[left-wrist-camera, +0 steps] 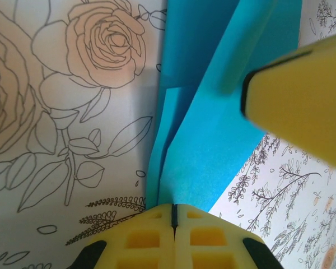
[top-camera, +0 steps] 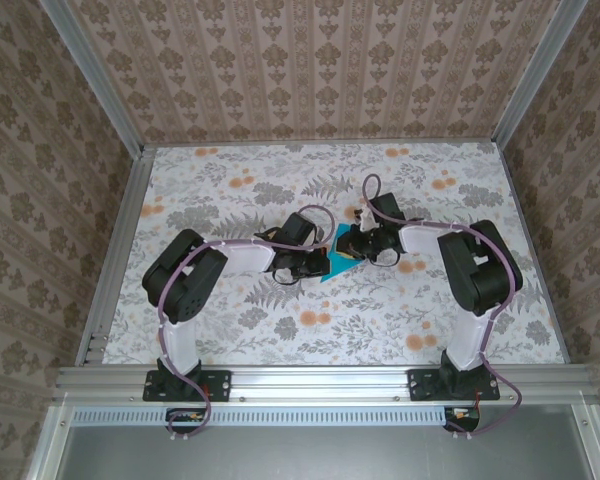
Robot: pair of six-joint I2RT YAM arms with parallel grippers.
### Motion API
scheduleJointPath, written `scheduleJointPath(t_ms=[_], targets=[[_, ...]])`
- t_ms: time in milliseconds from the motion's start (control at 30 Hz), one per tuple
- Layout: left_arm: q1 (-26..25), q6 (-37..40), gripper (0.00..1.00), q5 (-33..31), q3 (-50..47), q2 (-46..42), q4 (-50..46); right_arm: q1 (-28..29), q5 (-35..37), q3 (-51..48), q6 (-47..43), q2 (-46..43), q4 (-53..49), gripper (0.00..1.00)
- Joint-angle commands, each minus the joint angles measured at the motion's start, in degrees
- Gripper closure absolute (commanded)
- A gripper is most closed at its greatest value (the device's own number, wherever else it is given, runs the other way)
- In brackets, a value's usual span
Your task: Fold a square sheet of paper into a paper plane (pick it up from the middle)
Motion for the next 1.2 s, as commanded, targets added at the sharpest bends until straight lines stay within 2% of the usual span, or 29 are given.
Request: scheduleJointPath(t_ms=[0, 433, 767, 1000, 1167], targets=[[-0.28, 1.15, 0.99, -2.32, -0.28, 2.39, -6.05, 0.00, -0.89, -0.25, -1.33, 1.14, -0.66, 0.86], [-0.25, 1.23, 0.97, -0.88, -0.32, 1.71, -5.45, -0.02, -0.89, 3.45, -2.61, 6.62, -0.63, 0.85], [0.90, 1.72, 0.86, -0.19, 0.03, -3.78, 2.14, -0.06, 0.87, 1.62, -2.59, 5.01, -3.47, 0.86], [0.82, 0.46, 0.86, 1.51, 0.95, -0.61, 5.02, -0.04, 0.04, 1.51, -1.43, 3.92, -2.68, 0.86], [0.64, 0.28, 0.90, 2.52, 1.18, 1.18, 4.76, -0.06, -0.48, 1.32, -0.82, 3.71, -2.00, 0.86]])
